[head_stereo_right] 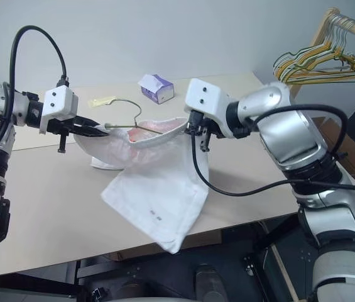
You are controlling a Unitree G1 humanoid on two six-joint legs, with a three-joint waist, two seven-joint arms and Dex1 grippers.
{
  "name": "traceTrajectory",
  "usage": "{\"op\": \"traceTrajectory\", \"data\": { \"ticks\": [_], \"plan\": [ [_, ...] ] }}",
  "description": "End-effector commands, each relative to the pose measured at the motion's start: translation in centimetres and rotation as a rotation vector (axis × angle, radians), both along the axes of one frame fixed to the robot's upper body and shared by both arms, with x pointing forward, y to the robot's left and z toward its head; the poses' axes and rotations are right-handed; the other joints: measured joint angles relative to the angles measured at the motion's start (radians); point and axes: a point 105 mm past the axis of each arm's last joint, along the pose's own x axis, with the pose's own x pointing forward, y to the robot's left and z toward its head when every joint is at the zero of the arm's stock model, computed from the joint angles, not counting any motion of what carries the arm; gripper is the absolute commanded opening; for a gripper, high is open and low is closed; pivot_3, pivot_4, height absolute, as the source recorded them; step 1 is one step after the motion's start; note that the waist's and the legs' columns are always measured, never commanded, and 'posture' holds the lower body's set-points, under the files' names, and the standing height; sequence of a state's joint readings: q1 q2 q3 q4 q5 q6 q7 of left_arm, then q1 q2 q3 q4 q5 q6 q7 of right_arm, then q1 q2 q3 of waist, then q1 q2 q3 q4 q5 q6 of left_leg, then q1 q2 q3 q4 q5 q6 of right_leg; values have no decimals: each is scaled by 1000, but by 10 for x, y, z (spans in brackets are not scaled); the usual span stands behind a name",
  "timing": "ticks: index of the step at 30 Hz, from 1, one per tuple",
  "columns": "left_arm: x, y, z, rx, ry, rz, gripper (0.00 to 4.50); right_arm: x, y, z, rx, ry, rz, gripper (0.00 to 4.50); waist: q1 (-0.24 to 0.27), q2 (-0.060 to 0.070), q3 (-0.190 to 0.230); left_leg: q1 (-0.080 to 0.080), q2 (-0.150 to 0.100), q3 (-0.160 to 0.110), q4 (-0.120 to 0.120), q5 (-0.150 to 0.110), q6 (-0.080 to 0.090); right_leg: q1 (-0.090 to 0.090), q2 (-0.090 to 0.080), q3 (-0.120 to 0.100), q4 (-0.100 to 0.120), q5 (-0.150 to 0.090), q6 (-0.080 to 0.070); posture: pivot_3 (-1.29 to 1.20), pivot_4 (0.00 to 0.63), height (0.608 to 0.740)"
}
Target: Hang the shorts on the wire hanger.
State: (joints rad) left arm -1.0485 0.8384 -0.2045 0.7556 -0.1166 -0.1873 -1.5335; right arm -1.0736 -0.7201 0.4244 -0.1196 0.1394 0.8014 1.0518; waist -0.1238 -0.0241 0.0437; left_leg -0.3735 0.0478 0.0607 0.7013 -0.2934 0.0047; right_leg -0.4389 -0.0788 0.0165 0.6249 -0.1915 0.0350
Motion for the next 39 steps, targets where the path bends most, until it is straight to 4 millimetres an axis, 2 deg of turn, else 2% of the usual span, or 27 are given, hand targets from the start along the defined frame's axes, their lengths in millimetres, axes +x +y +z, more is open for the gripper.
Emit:
{"op": "traceTrajectory", "data": {
  "ticks": [1, 4, 8, 12, 15, 20, 24, 31, 39],
  "plan": [
    [2, -2, 19, -20, -85, -5, 0, 1, 7, 14, -15, -63, 32, 39, -1, 0, 0, 0, 0, 0, 0, 0, 0, 0, 0, 0, 0, 0, 0, -92, 0, 740],
    [2, -4, 21, -47, -87, -5, 0, -1, 10, 2, -78, -55, 64, 39, -1, 0, 0, 0, 0, 0, 0, 0, 0, 0, 0, 0, 0, 0, 0, -89, 0, 740],
    [-1, -5, 21, -60, -87, -17, 0, 10, 8, -7, -152, -133, 36, 39, -2, 0, 0, 0, 0, 0, 0, 0, 0, 0, 0, 0, 0, 0, 0, -87, 0, 740],
    [-1, -4, 16, -48, -84, -6, 0, 11, 16, -7, -157, -183, 79, 39, -3, 0, 0, 0, 0, 0, 0, 0, 0, 0, 0, 0, 1, 0, 0, -87, 0, 740],
    [-1, -5, 15, -54, -81, -9, 0, 12, 18, -8, -161, -196, 87, 856, -6, 0, 0, 0, 0, 0, 0, 0, 0, 0, 0, 0, 1, 0, 0, -87, 0, 740],
    [-2, -8, 16, -79, -82, -11, 0, 12, 21, -18, -175, -186, 128, 2538, -5, 0, 0, 0, 0, 0, 1, 0, 0, 0, 0, 0, 1, 0, 0, -87, 0, 740],
    [-3, -8, 19, -95, -83, -17, 0, 14, 19, -26, -147, -130, 127, 2538, -5, 0, 0, 0, 0, 0, 1, 0, 0, 0, 0, 0, 1, 0, 0, -86, 0, 740],
    [-6, -7, 18, -97, -79, -24, 0, 21, 17, -30, -12, -40, 75, 2538, -7, 0, 0, 0, 0, 0, 1, 0, 0, 0, 0, 0, 1, 0, 0, -81, 0, 740],
    [-19, -13, 19, -117, -54, -125, 0, 25, 14, -35, 58, 49, 56, 2538, -10, 0, 0, 0, 0, 0, 1, 0, 0, 0, 0, 0, 1, 0, 0, -84, 0, 740]
  ]
}}
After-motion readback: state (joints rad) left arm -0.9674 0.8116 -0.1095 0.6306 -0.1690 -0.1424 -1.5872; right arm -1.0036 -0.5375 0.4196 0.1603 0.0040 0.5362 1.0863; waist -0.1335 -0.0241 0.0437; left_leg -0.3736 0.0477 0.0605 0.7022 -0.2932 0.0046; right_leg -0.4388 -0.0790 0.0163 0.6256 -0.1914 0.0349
